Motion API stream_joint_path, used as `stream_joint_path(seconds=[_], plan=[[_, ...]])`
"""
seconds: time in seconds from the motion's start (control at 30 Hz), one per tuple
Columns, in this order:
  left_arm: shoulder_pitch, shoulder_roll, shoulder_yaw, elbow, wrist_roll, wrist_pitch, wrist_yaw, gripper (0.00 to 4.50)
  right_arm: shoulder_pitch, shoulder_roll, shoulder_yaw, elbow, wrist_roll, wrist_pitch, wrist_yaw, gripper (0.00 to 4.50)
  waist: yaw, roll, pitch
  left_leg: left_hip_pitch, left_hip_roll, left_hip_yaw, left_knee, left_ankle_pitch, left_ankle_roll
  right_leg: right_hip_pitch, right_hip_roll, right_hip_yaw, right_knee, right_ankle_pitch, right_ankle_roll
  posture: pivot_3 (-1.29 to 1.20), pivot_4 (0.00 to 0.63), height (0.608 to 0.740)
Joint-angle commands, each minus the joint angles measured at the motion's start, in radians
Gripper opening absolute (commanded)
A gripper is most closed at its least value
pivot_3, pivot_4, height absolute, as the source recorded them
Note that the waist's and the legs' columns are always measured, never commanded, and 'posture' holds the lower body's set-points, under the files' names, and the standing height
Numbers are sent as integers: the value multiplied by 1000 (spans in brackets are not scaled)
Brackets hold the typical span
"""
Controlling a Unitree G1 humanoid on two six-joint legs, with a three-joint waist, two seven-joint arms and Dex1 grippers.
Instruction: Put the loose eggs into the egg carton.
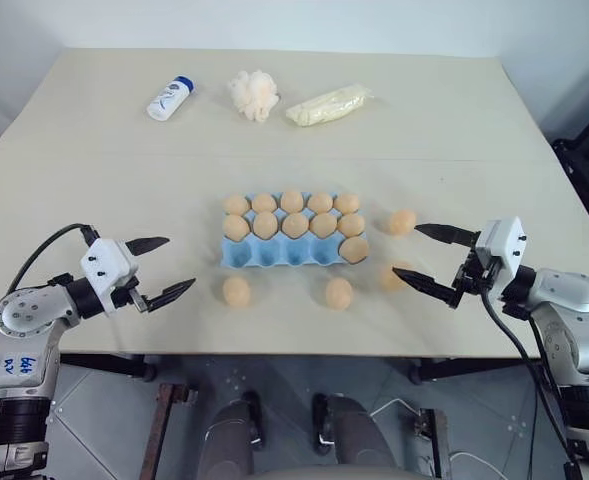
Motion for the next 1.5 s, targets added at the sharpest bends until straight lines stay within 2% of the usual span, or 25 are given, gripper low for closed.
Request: stream_joint_path(seconds=[0.03, 0.23, 0.4, 0.57, 0.77, 0.97, 1.27, 1.5], plan=[[13, -5, 25, -56, -34, 19, 6, 4472, -16, 20, -22, -10, 15, -7, -27, 4500, 1, 0, 0, 0, 0, 0, 0, 0, 0, 0, 0, 0, 0, 0, 0, 0, 150, 740], [-18, -15, -16, -137, -72, 95, -8, 4472, -6, 23, -88, 20, 0, -14, -112, 4500, 5, 0, 0, 0, 0, 0, 0, 0, 0, 0, 0, 0, 0, 0, 0, 0, 150, 740], [-68, -31, -100, -215, -109, 153, -68, 4472, 69, -13, -165, 104, -29, -49, -131, 4500, 13, 0, 0, 0, 0, 0, 2, 0, 0, 1, 0, -1, 0, 0, 0, 0, 150, 740], [-97, -39, -163, -240, -118, 170, -128, 4472, 48, -21, -147, 211, -61, -92, -115, 4500, 2, 1, 0, 0, 0, 1, 6, 0, 1, 2, 1, 0, 3, 1, 2, 0, 150, 740], [-120, -50, -161, -200, -101, 156, -122, 4472, -211, 43, -22, 375, -136, -114, -116, 4500, -30, 1, 0, 2, 1, -1, 13, 1, 1, 2, 3, 1, 10, 4, 0, 0, 150, 740], [-86, -52, -128, -218, -106, 158, -96, 4472, -425, 95, 58, 645, -199, -168, -65, 4500, -23, 1, 0, 0, 1, -2, 13, 2, 1, 1, 3, 2, 9, 6, -1, 0, 150, 740], [-49, -64, -118, -258, -105, 162, -63, 4472, -679, 176, 69, 1071, -279, -267, -120, 4500, -27, 1, 0, -1, 1, -1, 12, 2, 1, 0, 3, 1, 8, 7, 1, 0, 150, 740], [-43, -61, -101, -254, -106, 155, -55, 4500, -695, 165, 80, 1148, -308, -313, -44, 2388, -26, 2, 0, -1, 1, -1, 12, 2, 2, 1, 2, 1, 8, 7, 1, 0, 150, 740]])
